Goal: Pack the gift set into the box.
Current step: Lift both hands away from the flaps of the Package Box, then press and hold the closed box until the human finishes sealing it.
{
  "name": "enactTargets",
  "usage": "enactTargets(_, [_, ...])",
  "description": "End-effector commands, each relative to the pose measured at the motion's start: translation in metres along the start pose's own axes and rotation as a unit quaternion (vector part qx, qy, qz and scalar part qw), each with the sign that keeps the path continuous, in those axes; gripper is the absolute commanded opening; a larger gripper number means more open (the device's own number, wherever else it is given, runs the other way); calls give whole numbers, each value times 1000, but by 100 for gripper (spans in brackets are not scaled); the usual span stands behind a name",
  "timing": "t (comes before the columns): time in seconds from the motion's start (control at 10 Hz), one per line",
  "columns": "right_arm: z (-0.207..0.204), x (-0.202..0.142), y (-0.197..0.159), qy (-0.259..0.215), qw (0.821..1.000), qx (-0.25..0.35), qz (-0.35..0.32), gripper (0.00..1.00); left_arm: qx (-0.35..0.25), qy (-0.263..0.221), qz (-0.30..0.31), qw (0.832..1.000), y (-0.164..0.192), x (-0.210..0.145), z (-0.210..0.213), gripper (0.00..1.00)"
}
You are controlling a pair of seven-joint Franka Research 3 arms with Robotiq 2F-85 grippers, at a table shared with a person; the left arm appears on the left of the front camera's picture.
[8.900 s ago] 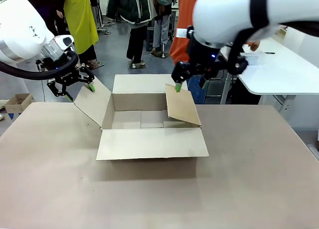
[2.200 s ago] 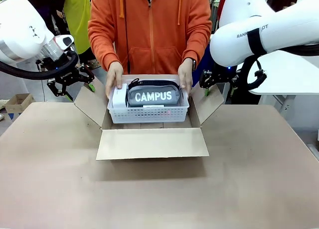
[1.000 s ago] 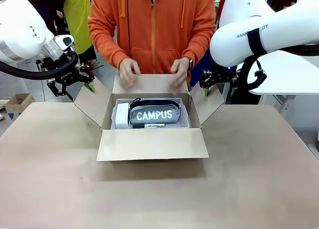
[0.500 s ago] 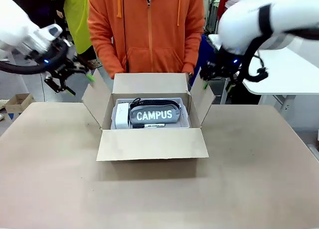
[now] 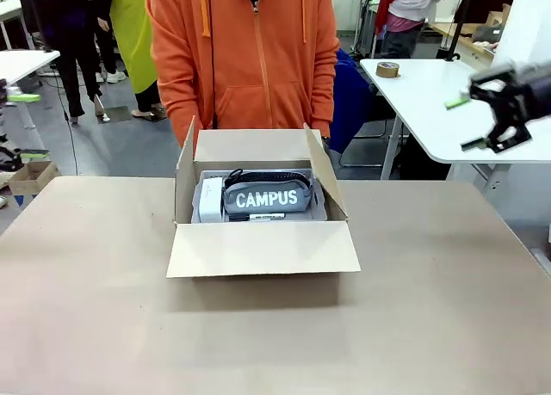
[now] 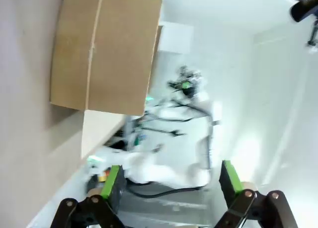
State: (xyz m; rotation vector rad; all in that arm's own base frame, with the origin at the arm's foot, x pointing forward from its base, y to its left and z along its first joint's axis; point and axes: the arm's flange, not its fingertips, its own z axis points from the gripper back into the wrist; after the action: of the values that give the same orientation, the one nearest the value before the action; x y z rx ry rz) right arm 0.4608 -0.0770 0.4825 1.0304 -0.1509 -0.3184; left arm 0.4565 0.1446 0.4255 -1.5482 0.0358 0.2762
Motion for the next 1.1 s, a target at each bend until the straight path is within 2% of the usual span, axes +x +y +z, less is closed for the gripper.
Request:
enactTargets(0.0, [-20,-13,-24,-87,989,-14,-117,100,-76,-65,129,987,16,19,-17,100])
enactTargets(0.1, [0,0,0,0,1000,0,0,100,0,0,0,1000,0,0,0,100])
enactTargets(1.0, [0,0,0,0,1000,0,0,100,0,0,0,1000,0,0,0,100])
